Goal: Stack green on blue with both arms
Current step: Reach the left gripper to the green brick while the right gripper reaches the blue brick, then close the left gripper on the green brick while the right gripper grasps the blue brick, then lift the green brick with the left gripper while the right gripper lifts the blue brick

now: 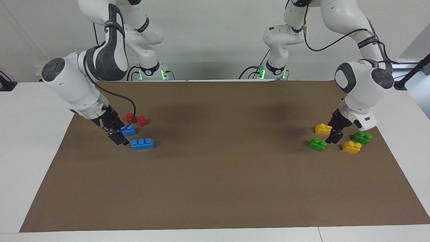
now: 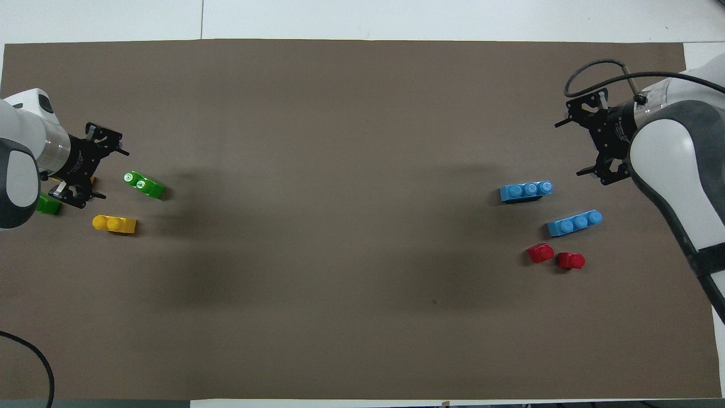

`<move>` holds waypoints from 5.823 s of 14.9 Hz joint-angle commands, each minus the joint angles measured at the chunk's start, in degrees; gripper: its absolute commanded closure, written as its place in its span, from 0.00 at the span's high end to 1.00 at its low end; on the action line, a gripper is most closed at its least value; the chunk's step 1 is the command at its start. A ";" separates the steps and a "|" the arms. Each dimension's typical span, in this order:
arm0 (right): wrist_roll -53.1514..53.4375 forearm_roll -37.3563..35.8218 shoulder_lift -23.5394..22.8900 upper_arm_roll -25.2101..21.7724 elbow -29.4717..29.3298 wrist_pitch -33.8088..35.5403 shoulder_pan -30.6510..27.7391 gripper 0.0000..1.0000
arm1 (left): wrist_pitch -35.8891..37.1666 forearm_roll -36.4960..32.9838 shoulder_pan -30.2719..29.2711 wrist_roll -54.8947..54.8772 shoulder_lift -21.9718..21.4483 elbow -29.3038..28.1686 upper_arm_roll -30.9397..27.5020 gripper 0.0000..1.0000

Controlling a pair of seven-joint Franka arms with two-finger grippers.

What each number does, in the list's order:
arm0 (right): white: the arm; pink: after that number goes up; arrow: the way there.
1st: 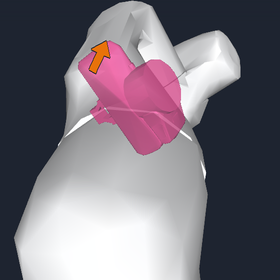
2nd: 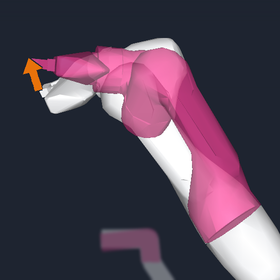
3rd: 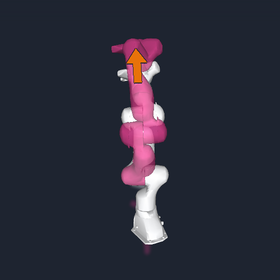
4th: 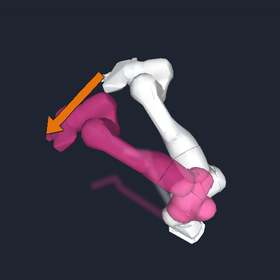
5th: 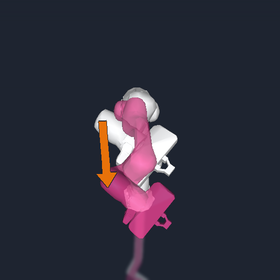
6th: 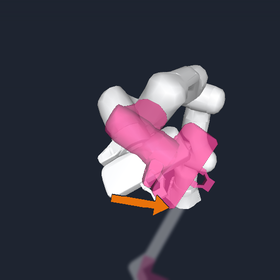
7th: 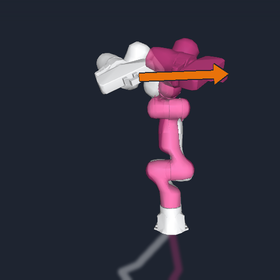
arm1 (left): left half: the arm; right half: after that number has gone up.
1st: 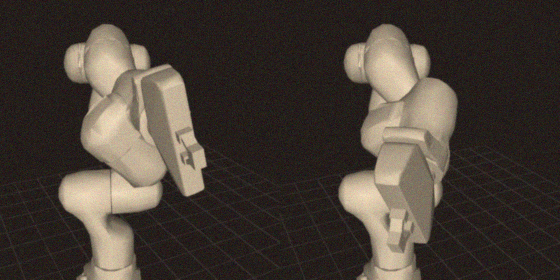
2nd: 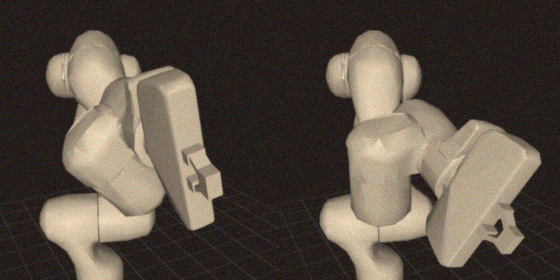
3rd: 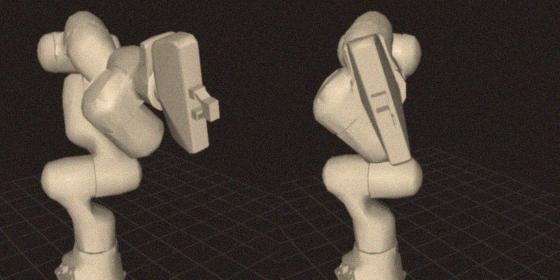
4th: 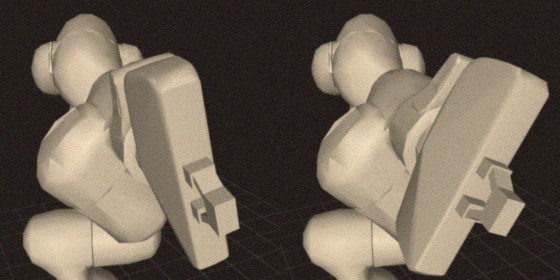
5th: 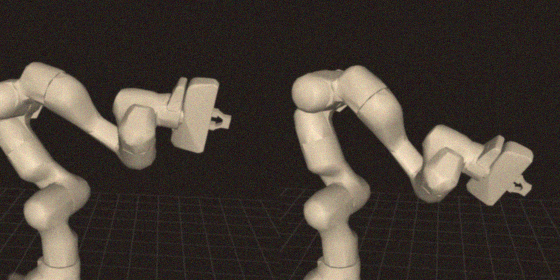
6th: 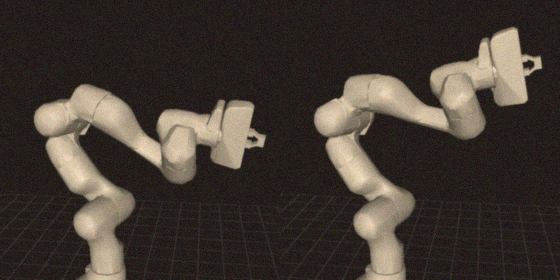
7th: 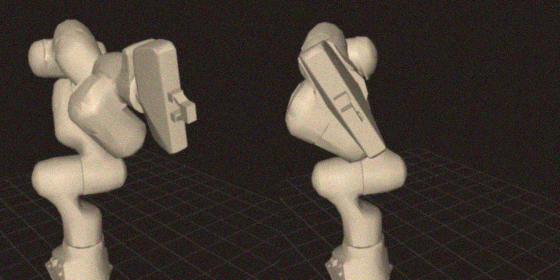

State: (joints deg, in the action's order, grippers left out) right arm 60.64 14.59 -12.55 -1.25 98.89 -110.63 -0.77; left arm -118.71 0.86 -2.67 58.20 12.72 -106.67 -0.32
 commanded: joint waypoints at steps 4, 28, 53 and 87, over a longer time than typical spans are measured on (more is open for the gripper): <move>1.67 3.85 -0.02 0.37 4.65 -4.15 -1.86 1.00 | -5.39 1.42 -0.06 4.73 5.55 0.06 0.23 1.00; 2.64 9.67 -4.50 0.37 13.17 -10.57 -4.33 1.00 | -5.92 1.51 -0.49 -1.16 8.20 -0.20 0.14 0.92; -5.00 13.71 -6.79 0.37 11.26 -13.40 -4.68 0.00 | -5.40 1.77 -0.23 -2.30 4.69 0.50 0.49 0.00; 39.98 13.97 -1.51 1.07 11.41 -28.05 29.85 0.00 | 11.22 3.97 24.02 52.55 -13.60 -1.35 0.49 0.00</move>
State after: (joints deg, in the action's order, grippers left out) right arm 98.21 27.73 -15.50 0.01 107.15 -135.68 26.75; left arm -107.26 4.73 19.94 109.26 1.13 -105.99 1.02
